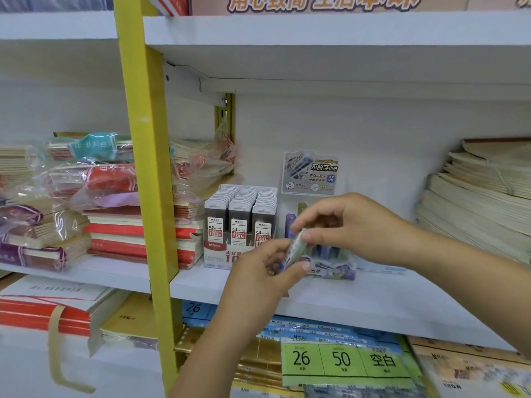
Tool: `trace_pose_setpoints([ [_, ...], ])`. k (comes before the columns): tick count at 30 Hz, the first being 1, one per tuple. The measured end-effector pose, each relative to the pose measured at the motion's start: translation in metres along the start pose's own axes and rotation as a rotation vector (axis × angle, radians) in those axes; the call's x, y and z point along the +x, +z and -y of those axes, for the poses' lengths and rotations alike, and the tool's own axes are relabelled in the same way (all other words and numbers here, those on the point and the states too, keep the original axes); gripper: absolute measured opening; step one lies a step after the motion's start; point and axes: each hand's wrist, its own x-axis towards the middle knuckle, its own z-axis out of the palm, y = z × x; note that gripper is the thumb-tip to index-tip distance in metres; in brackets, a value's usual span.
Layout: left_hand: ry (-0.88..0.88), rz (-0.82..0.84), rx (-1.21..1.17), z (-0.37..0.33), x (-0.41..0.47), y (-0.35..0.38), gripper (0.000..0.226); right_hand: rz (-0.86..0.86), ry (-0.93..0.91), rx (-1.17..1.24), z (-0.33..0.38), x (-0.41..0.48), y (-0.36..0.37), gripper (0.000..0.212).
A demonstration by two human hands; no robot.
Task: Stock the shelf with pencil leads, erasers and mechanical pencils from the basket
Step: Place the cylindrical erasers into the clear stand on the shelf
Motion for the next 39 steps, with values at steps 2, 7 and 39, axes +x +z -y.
trace_pose_setpoints([
  [2, -0.051, 0.002, -0.099, 0.001, -0.001, -0.005, 0.032, -0.069, 0.057, 0.106, -0.006, -0.005, -0.004, 0.015],
  [7, -0.002, -0.095, -0.214, -0.002, -0.003, -0.014, 0.023, 0.031, 0.111, 0.025, -0.012, -0.017, -0.006, 0.013],
  [39, 0.266, -0.053, 0.663, 0.027, 0.006, 0.018, 0.038, -0.028, 0.202, -0.668, -0.071, 0.072, -0.064, 0.019],
])
